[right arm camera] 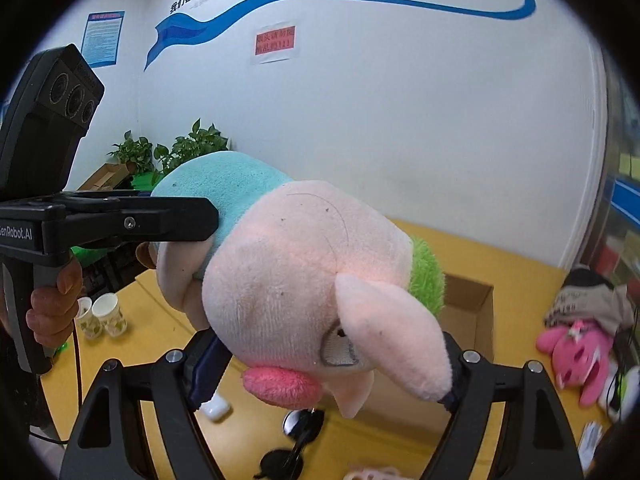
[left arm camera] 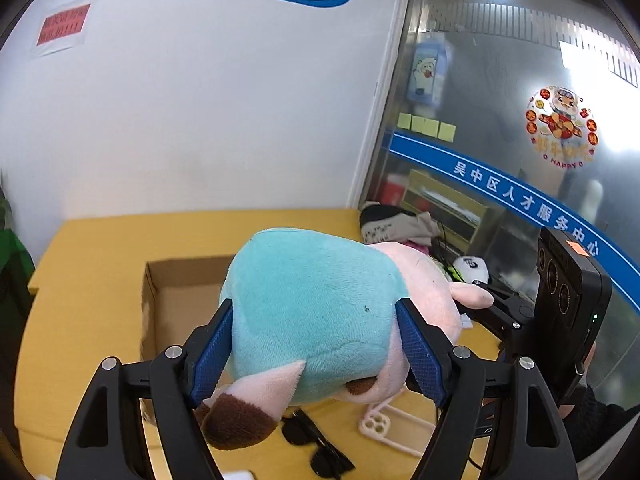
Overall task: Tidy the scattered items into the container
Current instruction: 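Lift the plush pig with the left gripper and lower it into the box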
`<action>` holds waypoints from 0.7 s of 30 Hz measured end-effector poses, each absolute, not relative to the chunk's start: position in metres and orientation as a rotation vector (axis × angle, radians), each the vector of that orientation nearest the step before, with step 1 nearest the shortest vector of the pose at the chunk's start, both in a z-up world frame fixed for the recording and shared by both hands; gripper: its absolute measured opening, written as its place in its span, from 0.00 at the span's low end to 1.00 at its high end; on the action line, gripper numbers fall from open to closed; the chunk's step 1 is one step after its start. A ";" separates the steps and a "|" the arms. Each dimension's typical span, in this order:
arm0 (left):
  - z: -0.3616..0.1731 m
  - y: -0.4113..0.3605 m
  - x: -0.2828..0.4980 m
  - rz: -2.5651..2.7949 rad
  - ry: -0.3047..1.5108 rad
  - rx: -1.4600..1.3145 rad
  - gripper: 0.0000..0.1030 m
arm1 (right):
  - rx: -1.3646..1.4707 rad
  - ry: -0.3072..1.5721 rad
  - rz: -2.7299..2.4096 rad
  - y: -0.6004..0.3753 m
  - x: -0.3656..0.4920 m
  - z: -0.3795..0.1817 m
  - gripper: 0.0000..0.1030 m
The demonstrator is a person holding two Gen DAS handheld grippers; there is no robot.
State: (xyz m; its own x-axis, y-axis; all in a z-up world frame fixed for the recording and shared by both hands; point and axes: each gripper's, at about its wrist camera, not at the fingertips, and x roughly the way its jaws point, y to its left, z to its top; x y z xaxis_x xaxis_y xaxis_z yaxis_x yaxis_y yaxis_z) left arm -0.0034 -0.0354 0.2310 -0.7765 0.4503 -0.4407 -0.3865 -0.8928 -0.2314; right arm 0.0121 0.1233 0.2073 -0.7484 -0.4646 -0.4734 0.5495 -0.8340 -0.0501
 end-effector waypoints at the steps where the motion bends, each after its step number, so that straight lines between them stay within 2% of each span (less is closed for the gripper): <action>1: 0.237 -0.038 -0.014 2.605 -0.174 -0.688 0.80 | 0.614 0.255 -2.497 0.120 0.001 0.213 0.80; 10: 0.254 -0.062 -0.098 2.642 -0.191 -0.721 0.80 | 0.654 0.280 -2.453 0.097 -0.093 0.240 0.80; 21: 0.205 -0.096 -0.181 2.610 -0.255 -0.860 0.80 | 0.784 0.309 -2.399 0.066 -0.166 0.200 0.80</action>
